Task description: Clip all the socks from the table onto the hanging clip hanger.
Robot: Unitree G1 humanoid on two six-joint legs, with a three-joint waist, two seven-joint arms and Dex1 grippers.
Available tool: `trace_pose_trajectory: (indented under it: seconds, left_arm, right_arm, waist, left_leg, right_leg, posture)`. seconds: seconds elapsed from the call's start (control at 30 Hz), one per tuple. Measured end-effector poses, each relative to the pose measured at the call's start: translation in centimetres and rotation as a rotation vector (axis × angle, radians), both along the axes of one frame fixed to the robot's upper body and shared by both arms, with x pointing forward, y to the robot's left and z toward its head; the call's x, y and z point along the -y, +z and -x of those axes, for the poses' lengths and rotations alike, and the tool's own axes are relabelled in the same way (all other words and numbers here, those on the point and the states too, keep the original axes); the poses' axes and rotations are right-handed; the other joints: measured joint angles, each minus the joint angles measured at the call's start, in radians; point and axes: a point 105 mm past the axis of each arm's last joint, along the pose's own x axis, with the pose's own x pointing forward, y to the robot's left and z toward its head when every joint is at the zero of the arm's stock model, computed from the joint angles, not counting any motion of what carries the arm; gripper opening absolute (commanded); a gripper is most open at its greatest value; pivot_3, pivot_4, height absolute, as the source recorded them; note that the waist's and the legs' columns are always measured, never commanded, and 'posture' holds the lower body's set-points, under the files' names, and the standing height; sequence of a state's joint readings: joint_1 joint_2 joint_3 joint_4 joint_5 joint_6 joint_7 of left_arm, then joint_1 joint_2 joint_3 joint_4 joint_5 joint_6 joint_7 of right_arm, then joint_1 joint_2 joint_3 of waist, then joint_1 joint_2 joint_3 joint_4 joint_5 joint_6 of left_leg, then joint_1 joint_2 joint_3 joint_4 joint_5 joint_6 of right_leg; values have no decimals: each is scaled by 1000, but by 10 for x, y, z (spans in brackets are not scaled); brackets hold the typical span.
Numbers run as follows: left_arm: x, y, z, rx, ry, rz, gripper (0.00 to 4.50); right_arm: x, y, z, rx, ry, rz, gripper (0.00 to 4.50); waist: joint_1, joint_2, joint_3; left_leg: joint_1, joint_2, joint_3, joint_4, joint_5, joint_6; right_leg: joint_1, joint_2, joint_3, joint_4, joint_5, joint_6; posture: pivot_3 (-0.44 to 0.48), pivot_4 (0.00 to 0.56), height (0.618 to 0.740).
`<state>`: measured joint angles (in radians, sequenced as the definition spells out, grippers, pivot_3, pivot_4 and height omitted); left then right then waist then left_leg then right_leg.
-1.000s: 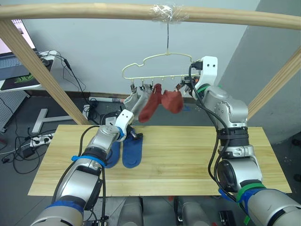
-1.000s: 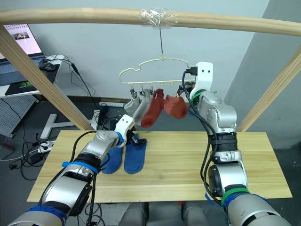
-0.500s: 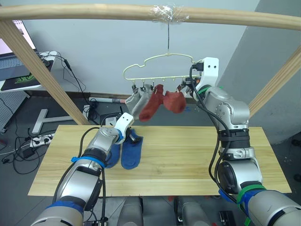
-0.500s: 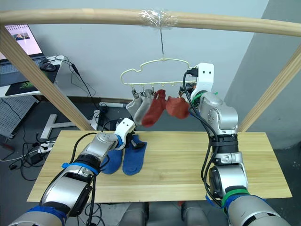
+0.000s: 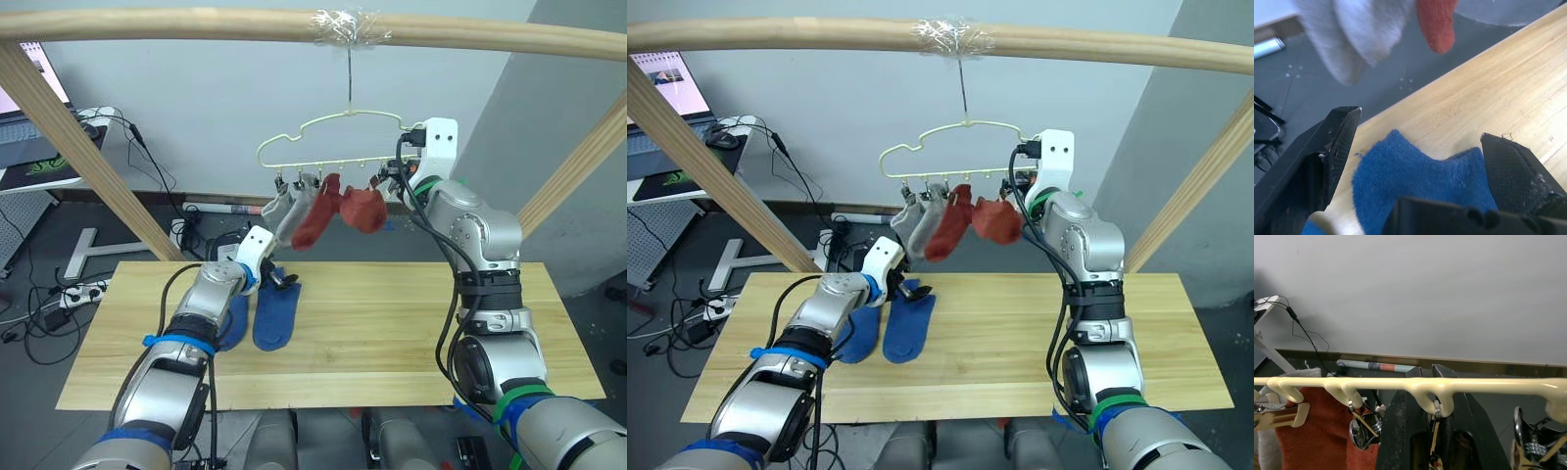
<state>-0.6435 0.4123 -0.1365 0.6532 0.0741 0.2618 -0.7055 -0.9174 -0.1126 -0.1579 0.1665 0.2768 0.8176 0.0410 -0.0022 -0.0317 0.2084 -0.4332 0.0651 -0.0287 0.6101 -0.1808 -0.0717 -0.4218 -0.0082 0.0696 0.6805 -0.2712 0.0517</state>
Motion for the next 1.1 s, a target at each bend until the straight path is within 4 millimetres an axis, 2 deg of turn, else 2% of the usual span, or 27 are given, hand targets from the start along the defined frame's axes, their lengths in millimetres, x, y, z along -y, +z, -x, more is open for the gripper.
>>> trace_pose_trajectory:
  seconds: [0.27,0.47,0.63,0.73,1.1]
  left_arm:
    - [-4,-12,19,-80,6,-19,4500]
    - [-3,-31,15,-132,36,-65,4500]
    - [9,-31,5,-120,-5,-91,4500]
    - [11,-32,3,-115,-23,-101,3879]
    - [15,-34,5,-109,-46,-95,493]
  right_arm:
    - [0,-1,0,-2,0,-1,84]
    - [0,-1,0,-3,1,-1,84]
    - [0,-1,0,-5,1,-2,84]
    - [0,-2,0,-7,1,-1,56]
    - [-1,-1,2,-11,2,1,56]
  waist:
    - [0,0,0]
    - [2,0,0]
    - [2,0,0]
    - [1,0,0]
    - [0,0,0]
  left_leg:
    - [0,0,0,0,0,0]
    - [0,0,0,0,0,0]
    - [1,0,0,0,0,0]
    - [1,0,0,0,0,0]
    - [1,0,0,1,1,1]
  right_leg:
    - [0,0,0,0,0,0]
    - [0,0,0,0,0,0]
    - [1,0,0,0,0,0]
    - [1,0,0,0,0,0]
    - [1,0,0,1,0,0]
  posture:
    - [96,190,740]
    - [99,188,740]
    - [83,184,740]
    - [83,184,740]
    - [80,183,740]
